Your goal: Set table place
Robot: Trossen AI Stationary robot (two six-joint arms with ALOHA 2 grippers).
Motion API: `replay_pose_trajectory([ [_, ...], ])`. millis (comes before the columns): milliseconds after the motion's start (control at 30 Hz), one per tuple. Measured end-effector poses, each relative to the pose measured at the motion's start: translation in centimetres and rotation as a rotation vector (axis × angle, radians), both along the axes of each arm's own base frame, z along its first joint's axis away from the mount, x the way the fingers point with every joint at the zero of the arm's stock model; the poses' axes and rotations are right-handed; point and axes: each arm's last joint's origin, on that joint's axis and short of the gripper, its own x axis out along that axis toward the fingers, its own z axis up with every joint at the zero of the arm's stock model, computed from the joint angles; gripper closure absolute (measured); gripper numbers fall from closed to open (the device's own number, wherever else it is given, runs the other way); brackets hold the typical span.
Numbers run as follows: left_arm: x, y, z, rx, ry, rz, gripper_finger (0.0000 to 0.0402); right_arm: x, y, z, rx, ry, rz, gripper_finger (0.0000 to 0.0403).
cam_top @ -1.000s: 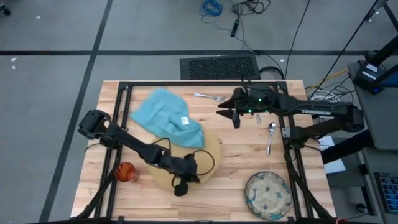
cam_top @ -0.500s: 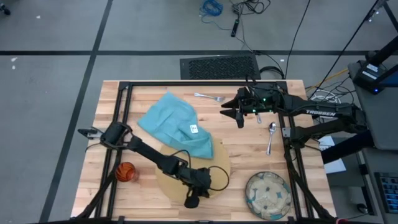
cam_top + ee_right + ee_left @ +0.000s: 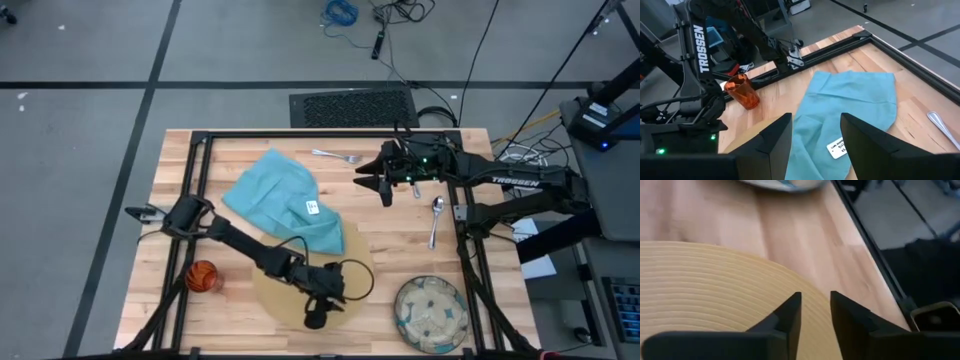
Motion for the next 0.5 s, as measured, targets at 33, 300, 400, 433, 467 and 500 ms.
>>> replay_pose_trajectory([
  [33, 0.2, 0.3, 0.0, -0.013, 0.002, 0.018, 0.0303, 0.0, 0.0, 0.0, 0.000, 0.000, 0.000, 0.0243],
  [300, -1.5, 2.2, -0.6, -0.001, 0.323, 0.118, 0.0286, -0.1, 0.0, -0.3, 0.011, 0.034, 0.001, 0.0243],
  [400, -2.4, 2.1, -1.3, 0.076, 0.398, 0.151, 0.0286, -0.2, 0.0, -0.4, 0.012, 0.047, 0.002, 0.0243],
  [433, -2.5, 2.1, -1.4, 0.098, 0.410, 0.161, 0.0286, -0.2, 0.0, -0.5, 0.013, 0.051, 0.002, 0.0243],
  [467, -2.5, 2.0, -1.4, 0.105, 0.402, 0.165, 0.0286, -0.2, 0.0, -0.5, 0.012, 0.051, 0.002, 0.0243],
  [500, -2.5, 2.0, -1.4, 0.107, 0.396, 0.167, 0.0286, -0.2, 0.0, -0.4, 0.011, 0.050, 0.003, 0.0243],
])
